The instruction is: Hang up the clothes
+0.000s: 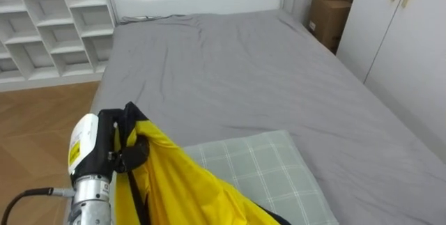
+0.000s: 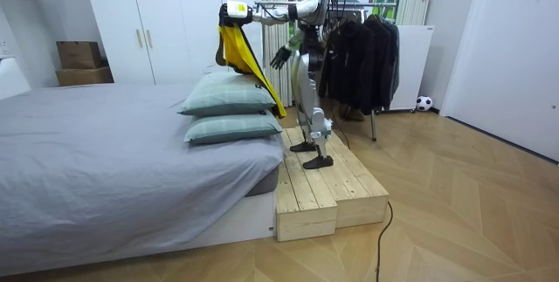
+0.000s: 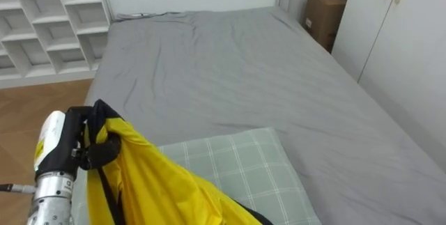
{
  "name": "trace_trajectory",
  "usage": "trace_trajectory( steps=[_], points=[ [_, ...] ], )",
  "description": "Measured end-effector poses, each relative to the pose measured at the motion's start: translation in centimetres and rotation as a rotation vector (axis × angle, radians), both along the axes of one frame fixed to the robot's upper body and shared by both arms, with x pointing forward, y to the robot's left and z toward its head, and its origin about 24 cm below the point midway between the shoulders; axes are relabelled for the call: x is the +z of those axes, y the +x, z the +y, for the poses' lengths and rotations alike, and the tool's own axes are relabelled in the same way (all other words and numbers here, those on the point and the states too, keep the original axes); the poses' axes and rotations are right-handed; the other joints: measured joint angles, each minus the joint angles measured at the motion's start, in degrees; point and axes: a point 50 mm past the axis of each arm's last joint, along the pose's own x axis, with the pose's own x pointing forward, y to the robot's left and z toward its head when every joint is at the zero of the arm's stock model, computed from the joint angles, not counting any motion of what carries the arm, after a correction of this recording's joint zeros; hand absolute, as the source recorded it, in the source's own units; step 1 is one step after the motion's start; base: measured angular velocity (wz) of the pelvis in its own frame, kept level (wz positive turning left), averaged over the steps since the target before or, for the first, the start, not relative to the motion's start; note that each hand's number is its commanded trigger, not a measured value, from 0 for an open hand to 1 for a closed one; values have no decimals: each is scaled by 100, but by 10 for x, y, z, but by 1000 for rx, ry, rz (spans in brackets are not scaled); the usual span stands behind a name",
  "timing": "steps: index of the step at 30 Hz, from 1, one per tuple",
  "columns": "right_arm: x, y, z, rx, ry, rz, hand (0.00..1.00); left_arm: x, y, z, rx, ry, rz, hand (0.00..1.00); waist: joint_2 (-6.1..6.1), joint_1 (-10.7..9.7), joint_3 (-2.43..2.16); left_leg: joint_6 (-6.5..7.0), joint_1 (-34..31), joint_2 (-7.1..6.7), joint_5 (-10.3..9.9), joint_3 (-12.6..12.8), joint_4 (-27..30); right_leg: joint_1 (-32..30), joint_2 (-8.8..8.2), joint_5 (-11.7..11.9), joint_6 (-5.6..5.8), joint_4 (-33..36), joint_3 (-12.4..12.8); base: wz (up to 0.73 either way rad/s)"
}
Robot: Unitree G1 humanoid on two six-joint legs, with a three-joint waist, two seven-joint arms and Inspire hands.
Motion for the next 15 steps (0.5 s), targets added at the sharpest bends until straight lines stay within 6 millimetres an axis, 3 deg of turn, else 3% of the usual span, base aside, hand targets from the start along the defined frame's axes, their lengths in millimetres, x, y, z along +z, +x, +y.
trace_trajectory(
  steps=[4, 9, 15],
  points=[
    [18, 24, 2, 43, -16, -121, 0, 11, 2, -1, -22, 57, -43, 100, 13, 64, 3, 0, -10, 0, 0, 11, -2, -7, -1, 0, 0, -11, -1, 0],
    [49, 58, 14, 155, -1, -295, 0, 41, 5, -2, -74, 162, -153, 100, 78, 121, 2, 0, -32, 0, 0, -10, 7, -16, -6, 0, 1, -13, -22, 0],
    [78, 80, 22, 277, 9, -434, 0, 61, 16, -4, -119, 209, -223, 100, 127, 261, 14, 0, -16, -1, -1, -14, 8, -2, -8, 0, 0, -8, -24, 0]
  ],
)
